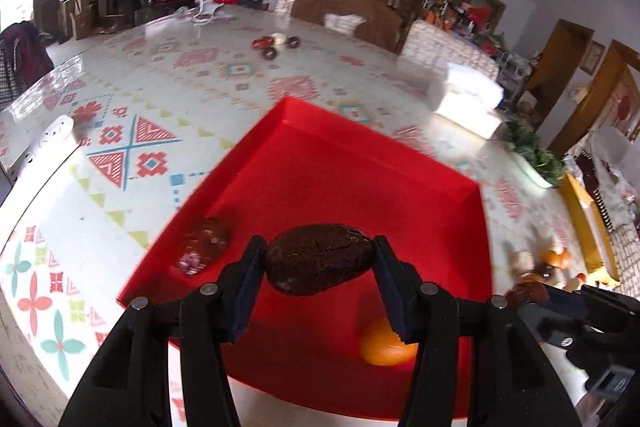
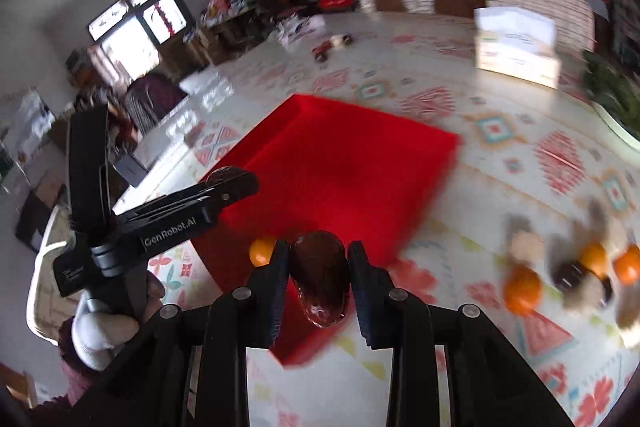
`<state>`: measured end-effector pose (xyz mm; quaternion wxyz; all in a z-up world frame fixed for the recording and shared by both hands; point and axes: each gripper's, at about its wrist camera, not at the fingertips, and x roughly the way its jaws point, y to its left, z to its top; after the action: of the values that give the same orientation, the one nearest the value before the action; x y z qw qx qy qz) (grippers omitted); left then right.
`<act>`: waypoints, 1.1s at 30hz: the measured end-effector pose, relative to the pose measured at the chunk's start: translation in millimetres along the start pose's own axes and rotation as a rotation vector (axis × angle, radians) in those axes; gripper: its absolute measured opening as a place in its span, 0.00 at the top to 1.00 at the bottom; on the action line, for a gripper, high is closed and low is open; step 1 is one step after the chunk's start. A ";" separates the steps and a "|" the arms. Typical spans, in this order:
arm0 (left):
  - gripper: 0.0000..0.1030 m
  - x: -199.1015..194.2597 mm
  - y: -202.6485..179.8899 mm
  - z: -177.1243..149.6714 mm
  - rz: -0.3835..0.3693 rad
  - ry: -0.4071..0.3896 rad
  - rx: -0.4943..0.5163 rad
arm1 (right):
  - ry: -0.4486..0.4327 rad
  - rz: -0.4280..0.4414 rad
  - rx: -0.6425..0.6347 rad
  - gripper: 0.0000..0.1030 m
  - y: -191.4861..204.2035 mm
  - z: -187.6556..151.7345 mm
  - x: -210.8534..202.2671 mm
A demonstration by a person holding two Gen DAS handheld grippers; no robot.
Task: Organize fruits
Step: 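Lower both dates into the red tray and open both tools, then grasp a beige cube with the right tool while the left tool grasps a mandarin orange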
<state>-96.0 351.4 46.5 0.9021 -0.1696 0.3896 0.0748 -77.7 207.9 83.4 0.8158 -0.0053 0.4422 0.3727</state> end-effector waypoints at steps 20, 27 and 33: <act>0.42 -19.9 36.3 -5.5 -0.047 -0.008 -0.103 | 0.041 -0.073 0.035 0.61 4.7 8.2 39.2; 0.25 -47.0 18.9 -8.9 -0.100 -0.048 -0.115 | -0.057 -0.133 0.124 0.48 -29.2 2.1 -20.2; 0.20 -68.2 -29.9 -14.4 -0.196 -0.075 -0.043 | -0.295 -0.298 0.171 0.20 -71.8 -18.6 -114.3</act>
<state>-144.5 318.2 94.4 0.9153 -0.2233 0.3353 0.0007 -84.9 80.8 132.0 0.9152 0.0531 0.3422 0.2060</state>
